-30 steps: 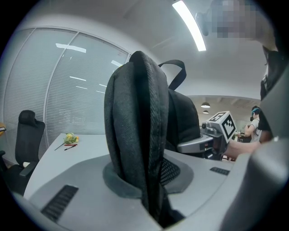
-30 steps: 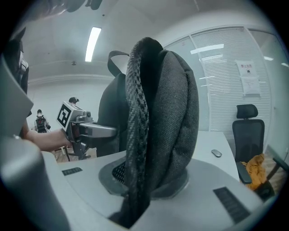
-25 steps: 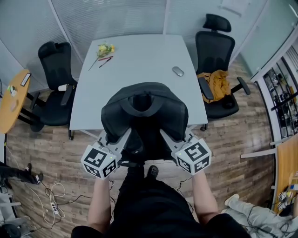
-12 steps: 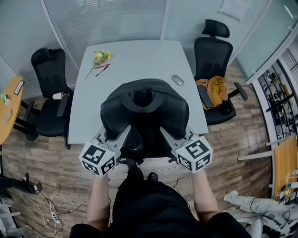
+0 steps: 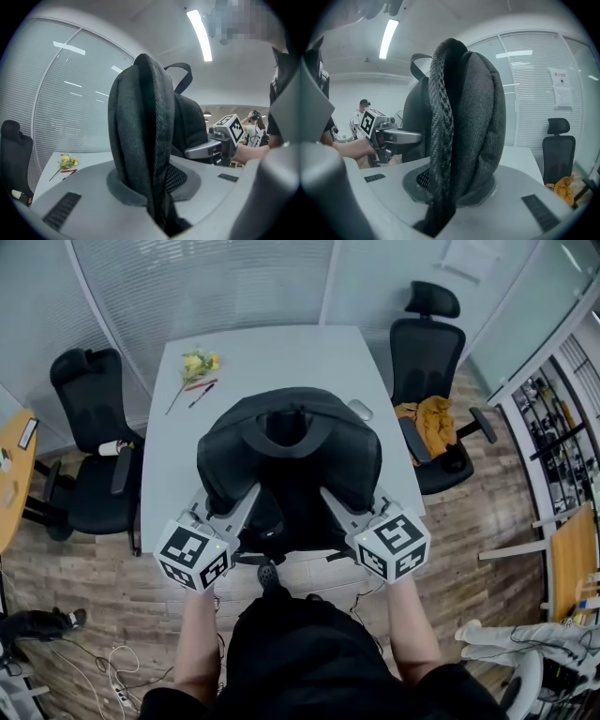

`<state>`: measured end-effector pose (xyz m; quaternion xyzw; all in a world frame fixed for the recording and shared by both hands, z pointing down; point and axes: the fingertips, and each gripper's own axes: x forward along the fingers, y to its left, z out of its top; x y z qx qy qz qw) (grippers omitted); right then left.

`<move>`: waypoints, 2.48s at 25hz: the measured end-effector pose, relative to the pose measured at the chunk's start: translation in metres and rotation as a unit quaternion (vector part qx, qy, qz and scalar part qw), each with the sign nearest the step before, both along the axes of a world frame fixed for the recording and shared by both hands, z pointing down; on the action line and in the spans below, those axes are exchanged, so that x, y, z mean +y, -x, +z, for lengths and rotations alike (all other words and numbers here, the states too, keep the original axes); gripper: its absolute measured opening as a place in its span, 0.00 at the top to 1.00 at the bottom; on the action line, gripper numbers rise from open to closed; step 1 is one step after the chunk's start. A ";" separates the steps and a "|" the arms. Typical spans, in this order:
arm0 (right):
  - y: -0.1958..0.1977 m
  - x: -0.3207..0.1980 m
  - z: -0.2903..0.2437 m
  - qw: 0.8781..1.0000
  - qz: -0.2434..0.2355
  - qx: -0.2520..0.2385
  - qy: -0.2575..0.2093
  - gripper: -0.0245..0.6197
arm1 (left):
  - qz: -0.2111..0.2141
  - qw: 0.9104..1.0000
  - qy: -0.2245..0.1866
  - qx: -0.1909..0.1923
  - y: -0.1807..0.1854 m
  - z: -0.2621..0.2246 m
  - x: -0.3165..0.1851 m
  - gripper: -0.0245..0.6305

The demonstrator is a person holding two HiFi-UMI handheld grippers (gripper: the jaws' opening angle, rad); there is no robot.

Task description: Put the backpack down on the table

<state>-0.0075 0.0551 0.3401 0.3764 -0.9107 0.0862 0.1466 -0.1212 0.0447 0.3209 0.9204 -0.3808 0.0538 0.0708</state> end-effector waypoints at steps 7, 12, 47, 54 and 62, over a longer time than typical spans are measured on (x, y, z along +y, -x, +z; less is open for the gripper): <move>0.020 -0.023 0.002 1.000 0.014 0.000 0.001 0.87 | 0.015 1.000 0.000 0.000 0.020 0.001 -0.025 0.87; 0.032 -0.033 0.006 1.000 0.025 0.006 0.006 0.86 | 0.032 0.999 0.006 0.003 0.032 0.006 -0.038 0.87; 0.008 -0.152 0.039 0.998 -0.013 -0.017 0.055 0.86 | 0.004 0.998 0.062 -0.023 0.007 0.034 -0.150 0.87; -0.008 -0.179 0.056 0.996 -0.025 -0.030 0.081 0.86 | -0.007 0.995 0.088 -0.036 -0.009 0.049 -0.175 0.87; -0.014 -0.205 0.069 0.993 -0.042 -0.042 0.104 0.86 | -0.024 0.993 0.106 -0.054 -0.016 0.061 -0.202 0.87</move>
